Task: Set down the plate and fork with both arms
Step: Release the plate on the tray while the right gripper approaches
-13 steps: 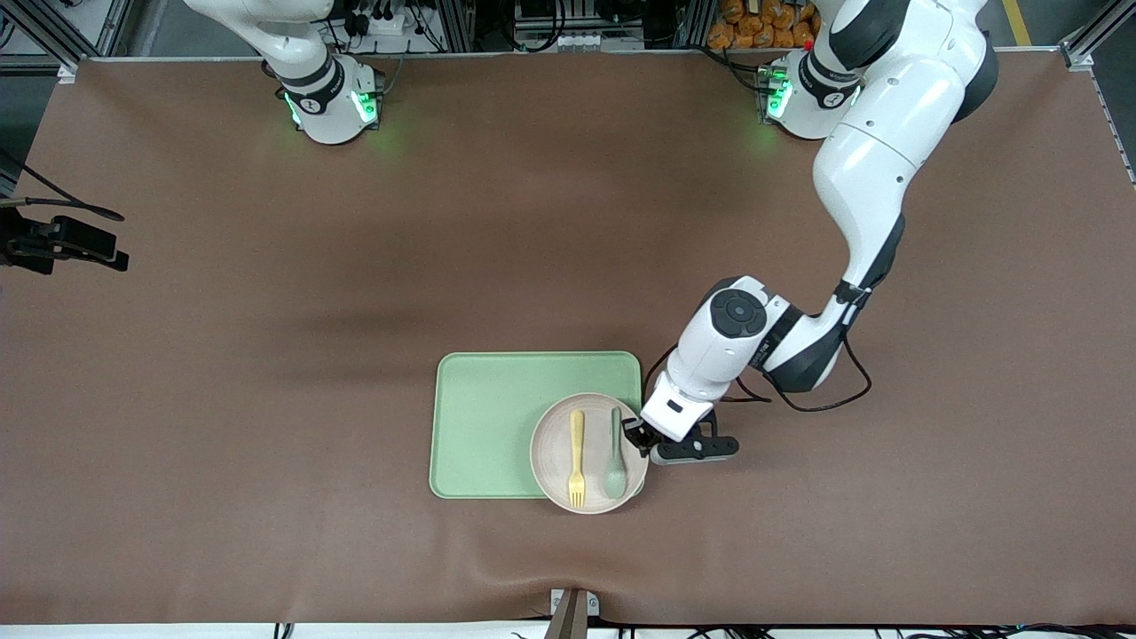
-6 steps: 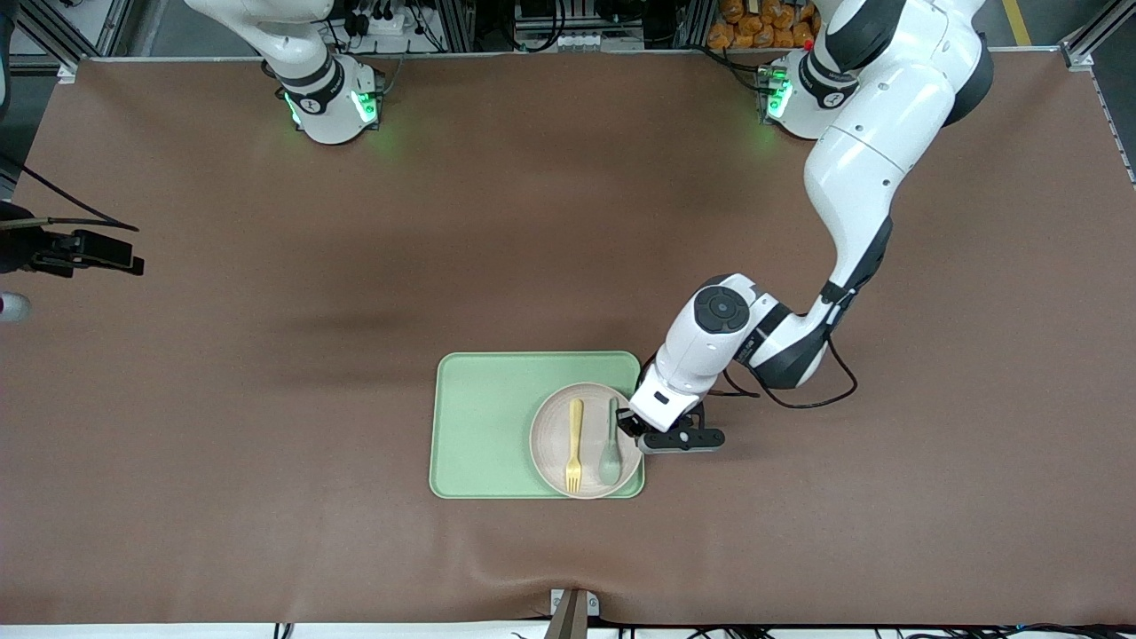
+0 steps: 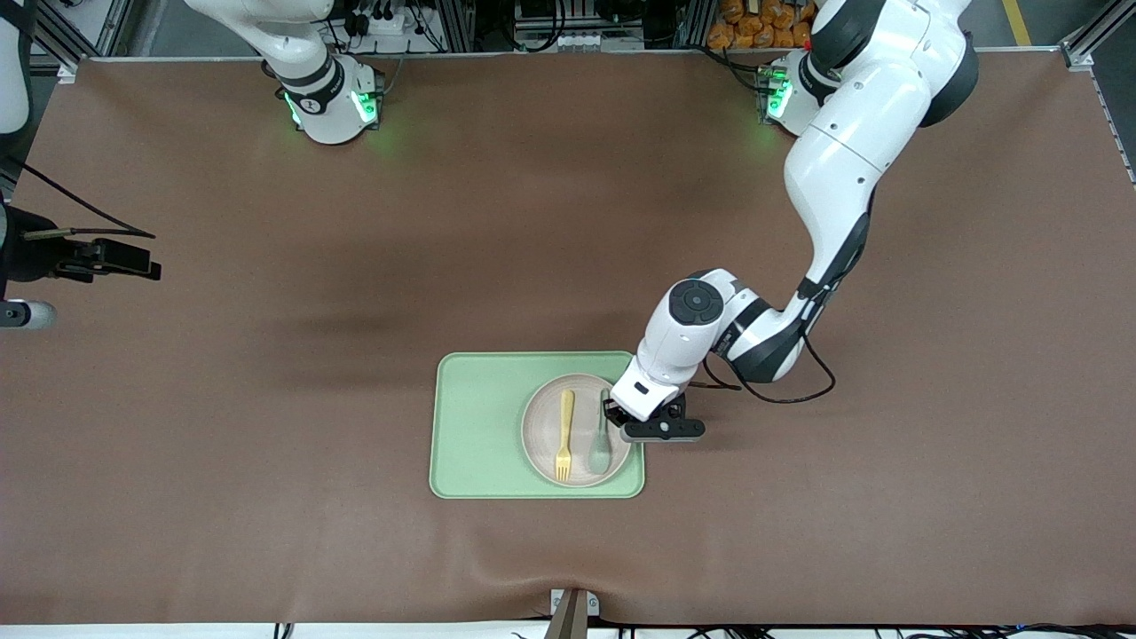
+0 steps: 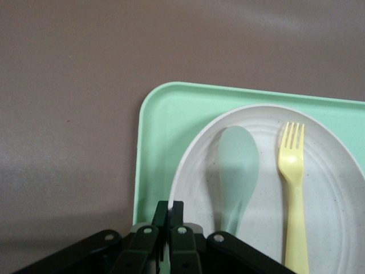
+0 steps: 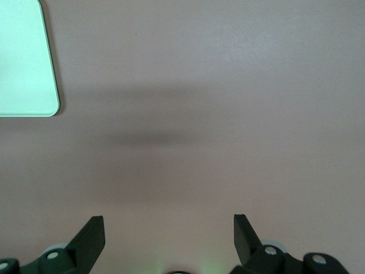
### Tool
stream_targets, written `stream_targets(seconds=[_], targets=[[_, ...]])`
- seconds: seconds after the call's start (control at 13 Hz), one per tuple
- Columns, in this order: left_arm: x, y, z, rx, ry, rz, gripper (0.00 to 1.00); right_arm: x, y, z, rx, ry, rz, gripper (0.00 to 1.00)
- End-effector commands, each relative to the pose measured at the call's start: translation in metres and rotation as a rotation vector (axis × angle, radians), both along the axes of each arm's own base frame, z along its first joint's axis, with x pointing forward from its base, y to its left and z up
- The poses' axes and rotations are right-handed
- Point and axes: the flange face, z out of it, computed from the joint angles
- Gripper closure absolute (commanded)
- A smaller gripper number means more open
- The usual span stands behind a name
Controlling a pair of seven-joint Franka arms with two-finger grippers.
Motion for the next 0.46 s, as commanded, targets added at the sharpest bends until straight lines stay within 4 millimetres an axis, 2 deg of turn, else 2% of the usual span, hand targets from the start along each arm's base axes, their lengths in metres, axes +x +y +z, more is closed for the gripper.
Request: stream_targets(seconds=[0.0,0.08,0.15,0.23,0.38], targets=[[-0.002,-0.004,-0.003,0.019,-0.016,0.007,1.0,0.004,0.028,-0.002,-0.001,-0.024,-0.006,0.0],[-0.003,-0.004,-0.004,0.019,-0.014,0.007,1.0,0.009,0.04,-0.008,0.004,-0.027,0.009,0.0],[-0.002,-0.003,-0.004,0.02,-0.015,0.007,0.57,0.011,0.053,-0.007,0.026,-0.044,0.023,0.0],[-0.002,-0.003,-0.002,0.021,-0.019,0.003,0.01,0.014,0.061,-0.009,0.048,-0.056,0.026,0.0],[0.001,0.0,0.006,0.021,-0.028,0.009,0.0,0.024,0.092,-0.02,0.059,-0.075,0.029,0.0]])
